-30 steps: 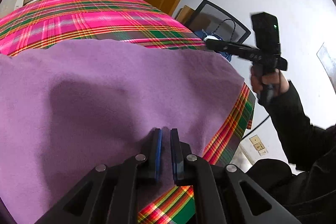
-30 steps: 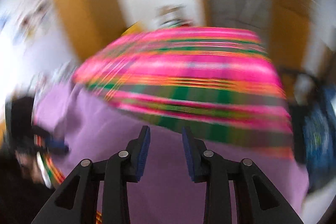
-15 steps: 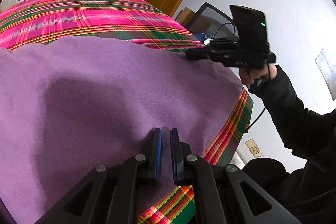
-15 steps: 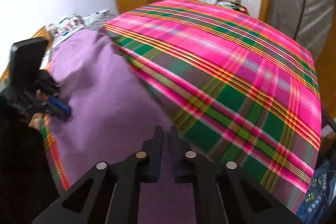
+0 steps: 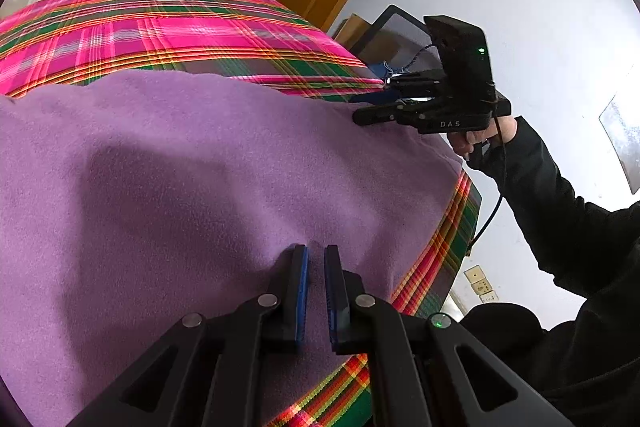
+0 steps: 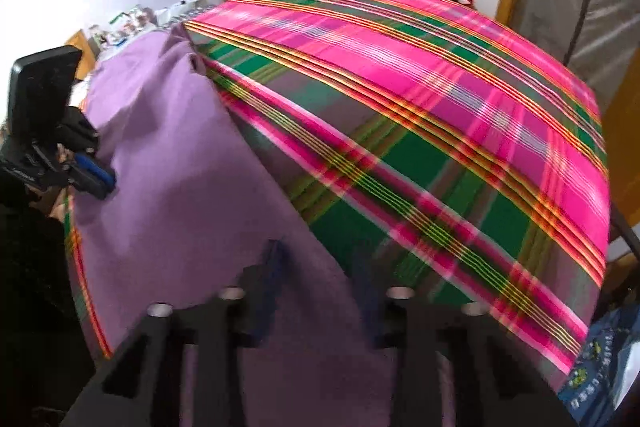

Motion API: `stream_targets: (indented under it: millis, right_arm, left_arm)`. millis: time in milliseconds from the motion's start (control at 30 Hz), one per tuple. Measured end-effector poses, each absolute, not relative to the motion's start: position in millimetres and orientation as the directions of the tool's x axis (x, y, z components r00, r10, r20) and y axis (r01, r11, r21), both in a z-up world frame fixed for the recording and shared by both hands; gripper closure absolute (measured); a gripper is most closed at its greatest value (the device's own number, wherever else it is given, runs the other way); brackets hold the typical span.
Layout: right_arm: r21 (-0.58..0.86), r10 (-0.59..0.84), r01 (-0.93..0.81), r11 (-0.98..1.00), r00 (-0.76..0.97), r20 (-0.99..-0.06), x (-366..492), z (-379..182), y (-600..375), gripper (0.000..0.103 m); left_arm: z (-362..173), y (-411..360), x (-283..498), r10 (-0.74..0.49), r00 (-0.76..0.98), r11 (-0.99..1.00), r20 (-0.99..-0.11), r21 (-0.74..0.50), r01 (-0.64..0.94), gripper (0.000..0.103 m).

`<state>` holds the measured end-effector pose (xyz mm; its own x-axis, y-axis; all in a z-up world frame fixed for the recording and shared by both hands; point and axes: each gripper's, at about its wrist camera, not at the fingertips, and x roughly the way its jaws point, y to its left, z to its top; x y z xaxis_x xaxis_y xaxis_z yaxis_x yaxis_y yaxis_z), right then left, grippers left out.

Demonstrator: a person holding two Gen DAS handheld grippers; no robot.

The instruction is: Fold clothes

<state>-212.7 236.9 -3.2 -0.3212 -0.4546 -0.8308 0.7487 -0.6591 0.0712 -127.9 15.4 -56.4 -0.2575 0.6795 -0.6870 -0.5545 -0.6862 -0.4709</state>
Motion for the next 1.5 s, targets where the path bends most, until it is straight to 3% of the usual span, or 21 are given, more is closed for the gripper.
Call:
stream_targets:
  millis: [67,333,500,600,767,1367,1500]
  right_arm:
    - [0.055,-0.461,0.75,-0.659,-0.344,-0.818,-208,1,238,0.092]
    - [0.049,-0.504,0.798,-0.601,-0.331,-0.798,-173,7,234,0.093]
    - [0.043,-0.484,0.819,-0.573,-0.295,-0.824,-167,-8,221,0.088]
    - [0.091,-0.513,0.806,-0.585,-0.28,-0.812,-180,-9,220,0.073]
    - [0.198,-0.584,0.801,-0.566,-0.22,-0.782,-207,-15,211,0.066]
    - [0.271,-0.653,0.822,-0.501,-0.153,-0.742,-234,-13,150,0.059]
    - [0.258,-0.634,0.779,-0.571,-0.22,-0.741,-246,-12,142,0.059]
  left_arm:
    - [-56,17,-128,0.677,-0.256,-0.687,-0.689,-0.469,-0.555,0.095]
    - [-57,20,-134,0.673,-0.251,-0.688,-0.696,-0.464,-0.558,0.095]
    - [-56,22,-136,0.671,-0.25,-0.689,-0.698,-0.462,-0.559,0.095]
    - [-56,22,-136,0.671,-0.25,-0.689,-0.698,-0.463,-0.558,0.095]
    - [-56,23,-136,0.668,-0.253,-0.693,-0.7,-0.46,-0.555,0.095]
    - [-57,24,-152,0.668,-0.272,-0.708,-0.693,-0.478,-0.52,0.095]
    - [-55,22,-155,0.652,-0.297,-0.73,-0.698,-0.473,-0.493,0.095]
